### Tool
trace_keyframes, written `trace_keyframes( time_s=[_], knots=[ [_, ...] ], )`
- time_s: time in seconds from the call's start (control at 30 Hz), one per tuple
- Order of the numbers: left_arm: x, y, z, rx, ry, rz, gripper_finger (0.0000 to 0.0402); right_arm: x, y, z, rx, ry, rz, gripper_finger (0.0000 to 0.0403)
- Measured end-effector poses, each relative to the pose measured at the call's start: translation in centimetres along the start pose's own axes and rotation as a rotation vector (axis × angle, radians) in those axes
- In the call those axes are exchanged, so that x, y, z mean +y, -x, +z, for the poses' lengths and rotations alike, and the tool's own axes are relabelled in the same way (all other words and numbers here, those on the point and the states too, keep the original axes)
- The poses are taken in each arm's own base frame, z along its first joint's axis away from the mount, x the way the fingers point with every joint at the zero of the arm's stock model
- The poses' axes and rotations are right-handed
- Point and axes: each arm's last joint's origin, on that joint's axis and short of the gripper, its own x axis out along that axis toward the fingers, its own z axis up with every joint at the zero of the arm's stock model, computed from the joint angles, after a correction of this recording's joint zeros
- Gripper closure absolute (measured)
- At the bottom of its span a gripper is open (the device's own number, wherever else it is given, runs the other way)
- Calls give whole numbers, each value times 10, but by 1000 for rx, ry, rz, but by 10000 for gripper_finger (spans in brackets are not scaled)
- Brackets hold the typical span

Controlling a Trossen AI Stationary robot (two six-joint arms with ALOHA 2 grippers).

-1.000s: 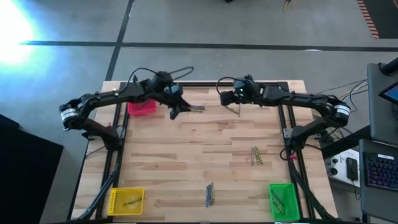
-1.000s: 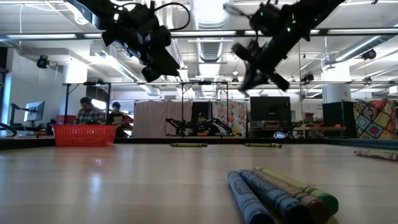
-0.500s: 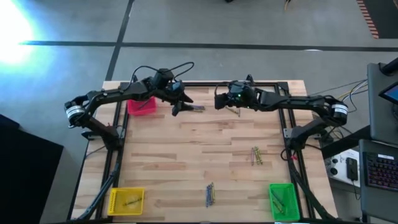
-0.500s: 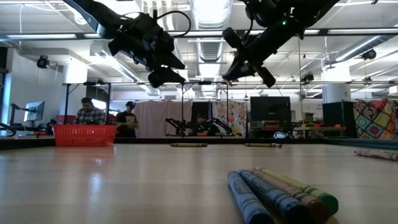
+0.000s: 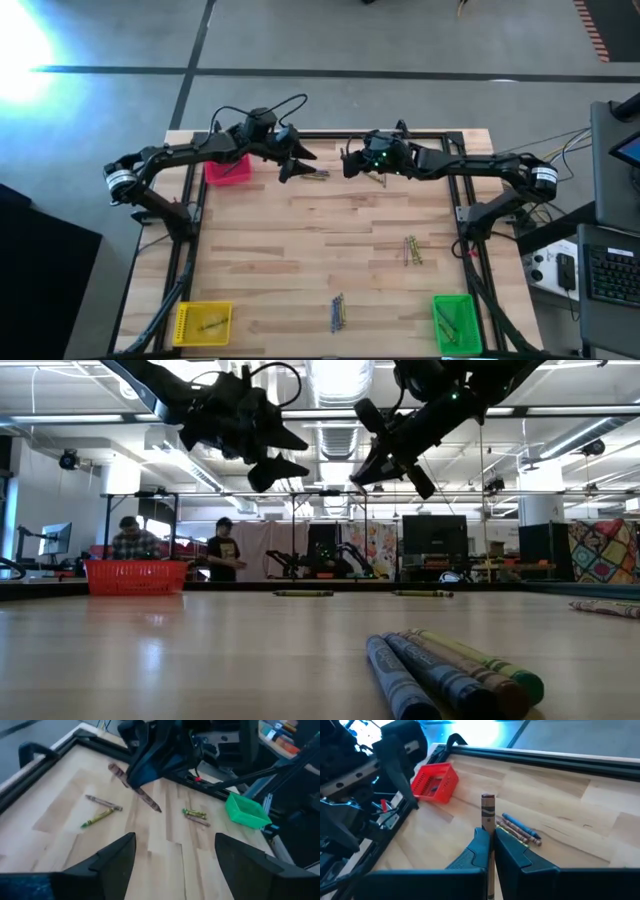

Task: Sort crayons
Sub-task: Put the brown crayon into the yellow bin

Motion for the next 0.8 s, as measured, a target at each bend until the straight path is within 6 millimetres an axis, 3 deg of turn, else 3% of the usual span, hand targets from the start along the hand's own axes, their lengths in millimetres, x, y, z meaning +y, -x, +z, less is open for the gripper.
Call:
trace_keyframes(
  time_s=[0.17, 0.57, 0.8],
  knots=[
    [5, -1, -14, 2, 42, 59, 163, -1, -1, 0, 1, 21, -6, 394],
    [9, -2, -60, -86, 201, 12, 183, -9, -3, 3, -46, 0, -77, 394],
    [-2, -10, -55, -90, 229, -11, 202, -23, -2, 6, -6, -69, -137, 394]
  ],
)
